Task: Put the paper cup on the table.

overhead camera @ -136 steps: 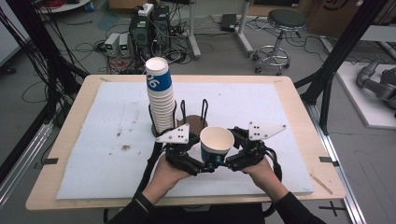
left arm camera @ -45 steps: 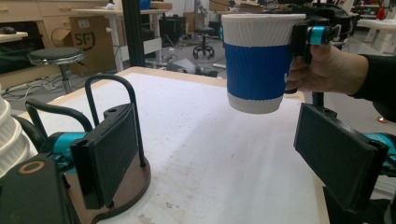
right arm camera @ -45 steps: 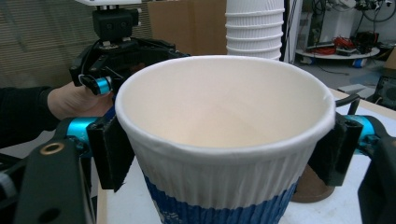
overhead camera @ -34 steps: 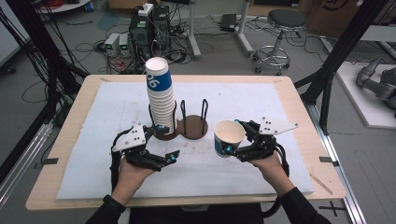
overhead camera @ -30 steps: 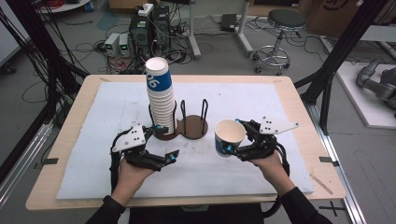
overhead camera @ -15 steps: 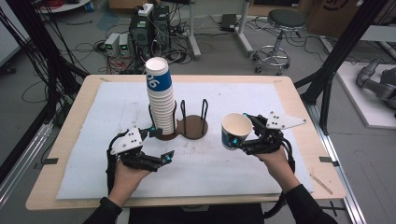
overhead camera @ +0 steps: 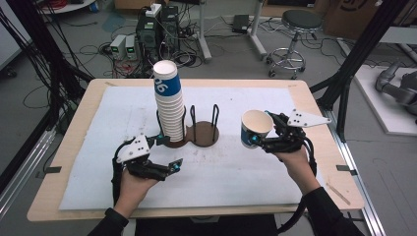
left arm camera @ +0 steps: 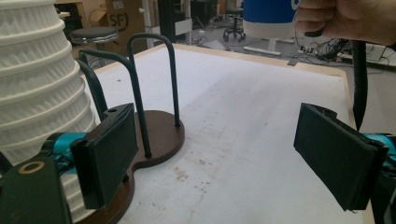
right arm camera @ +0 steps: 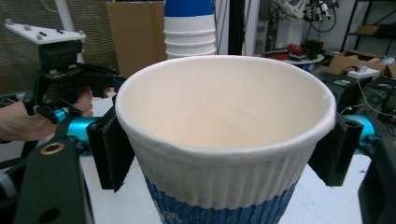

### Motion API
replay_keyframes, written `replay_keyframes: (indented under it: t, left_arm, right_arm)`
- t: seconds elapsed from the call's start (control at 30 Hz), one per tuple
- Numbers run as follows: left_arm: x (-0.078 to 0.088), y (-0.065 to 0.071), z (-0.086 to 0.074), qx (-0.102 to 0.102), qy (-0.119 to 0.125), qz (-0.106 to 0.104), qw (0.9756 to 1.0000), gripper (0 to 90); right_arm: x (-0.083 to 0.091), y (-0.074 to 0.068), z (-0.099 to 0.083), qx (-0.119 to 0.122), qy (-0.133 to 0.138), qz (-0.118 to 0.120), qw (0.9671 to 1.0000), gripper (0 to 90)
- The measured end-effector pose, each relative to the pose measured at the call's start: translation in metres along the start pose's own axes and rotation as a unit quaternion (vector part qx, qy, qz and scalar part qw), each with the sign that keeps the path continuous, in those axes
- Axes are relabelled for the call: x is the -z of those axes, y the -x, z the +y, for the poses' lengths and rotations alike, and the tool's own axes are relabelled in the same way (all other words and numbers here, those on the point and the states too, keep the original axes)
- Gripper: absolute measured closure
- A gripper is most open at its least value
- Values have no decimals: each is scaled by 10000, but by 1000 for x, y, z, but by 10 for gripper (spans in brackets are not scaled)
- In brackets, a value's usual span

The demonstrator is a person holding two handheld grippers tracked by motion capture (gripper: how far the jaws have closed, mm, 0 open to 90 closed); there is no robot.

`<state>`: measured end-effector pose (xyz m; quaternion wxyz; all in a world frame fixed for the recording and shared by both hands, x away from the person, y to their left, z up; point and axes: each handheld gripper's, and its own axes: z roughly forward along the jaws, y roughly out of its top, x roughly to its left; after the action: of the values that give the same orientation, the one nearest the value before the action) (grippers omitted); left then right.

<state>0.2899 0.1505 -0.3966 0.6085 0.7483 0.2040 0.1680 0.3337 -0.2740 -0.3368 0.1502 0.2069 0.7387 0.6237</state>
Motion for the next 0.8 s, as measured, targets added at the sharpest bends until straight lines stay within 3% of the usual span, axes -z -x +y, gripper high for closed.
replay_keyframes:
  t: [0.8]
  left_arm:
    - [-4, 1, -2, 0, -43, -65, 10000, 137]
  right_arm:
    - [14, 42, 5, -10, 59, -653, 9978, 218]
